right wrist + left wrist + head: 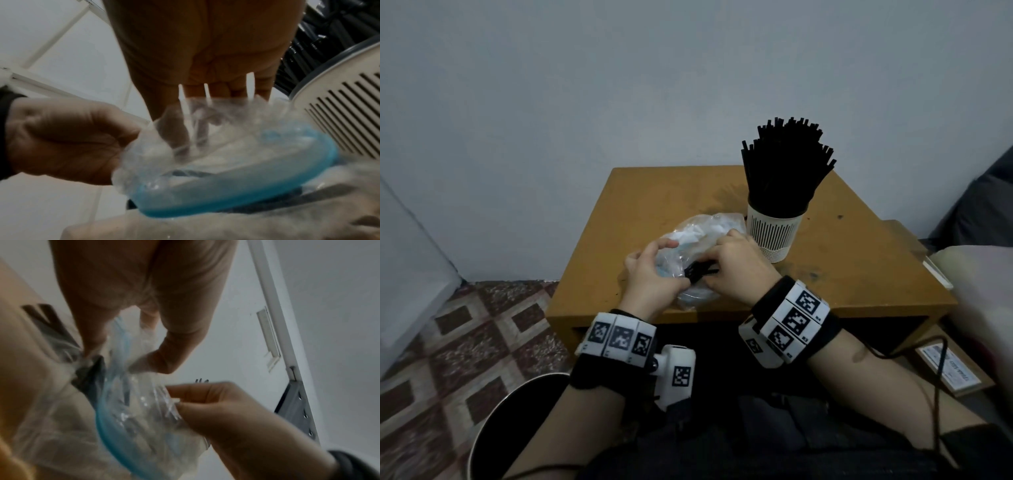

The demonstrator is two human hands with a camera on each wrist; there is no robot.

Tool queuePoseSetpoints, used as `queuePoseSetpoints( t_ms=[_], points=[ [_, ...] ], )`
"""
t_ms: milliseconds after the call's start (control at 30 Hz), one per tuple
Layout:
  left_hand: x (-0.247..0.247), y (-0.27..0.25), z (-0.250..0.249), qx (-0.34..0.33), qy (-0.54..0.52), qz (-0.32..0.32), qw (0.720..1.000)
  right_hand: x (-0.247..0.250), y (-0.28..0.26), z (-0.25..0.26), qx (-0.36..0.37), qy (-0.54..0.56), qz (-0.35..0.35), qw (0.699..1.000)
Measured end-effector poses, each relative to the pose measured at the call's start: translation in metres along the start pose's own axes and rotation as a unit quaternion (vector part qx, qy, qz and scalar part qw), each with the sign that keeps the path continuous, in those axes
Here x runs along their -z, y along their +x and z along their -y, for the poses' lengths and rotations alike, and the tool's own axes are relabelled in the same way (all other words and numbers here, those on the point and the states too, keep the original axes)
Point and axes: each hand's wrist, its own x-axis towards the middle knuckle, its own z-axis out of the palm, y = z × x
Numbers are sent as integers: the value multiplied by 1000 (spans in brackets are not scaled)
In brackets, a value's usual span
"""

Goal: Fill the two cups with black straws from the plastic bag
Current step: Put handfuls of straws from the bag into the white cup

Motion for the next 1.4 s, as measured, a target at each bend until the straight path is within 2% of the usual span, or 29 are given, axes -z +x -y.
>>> queuePoseSetpoints(
  t_ms=[133, 200, 267, 367, 433, 533, 633, 767, 900, 1167, 1300, 1400],
  points=[
    [12, 20, 27, -18, -76, 3, 997, 2, -3, -3, -90, -24, -1, 996],
    [22, 11, 18, -33, -109, -13, 993, 3, -5, -5, -119, 0, 2, 993],
    [29, -1, 3, -57, -93, -21, 994, 2, -6, -6, -130, 11, 1, 991],
    [27, -9, 2, -87, -1, -31, 996, -2, -7, -5, -148, 22, 5, 989],
    [23, -10, 5, -67, 34, -32, 997, -6, -7, -3, -163, 32, 17, 986],
    [18, -5, 4, 5, -25, 4, 1000, -12, -6, -1, -171, 37, 22, 984],
    [21, -6, -8, 50, -118, 53, 990, -11, -5, 1, -146, 31, 25, 988],
    [29, -4, -9, 46, -197, 84, 976, 0, -5, -2, -44, 27, -10, 999],
    [34, -7, -14, 28, -277, 96, 956, -3, -5, -6, 55, 84, -52, 994],
    [47, -10, -14, -24, -368, 191, 910, -5, 1, -13, 74, 156, -68, 983],
    [46, -10, -11, -46, -377, 221, 898, 0, 2, -13, 78, 119, -14, 990],
    [46, -11, -12, -61, -374, 232, 896, -2, 4, -12, 60, 101, -24, 993]
  ],
)
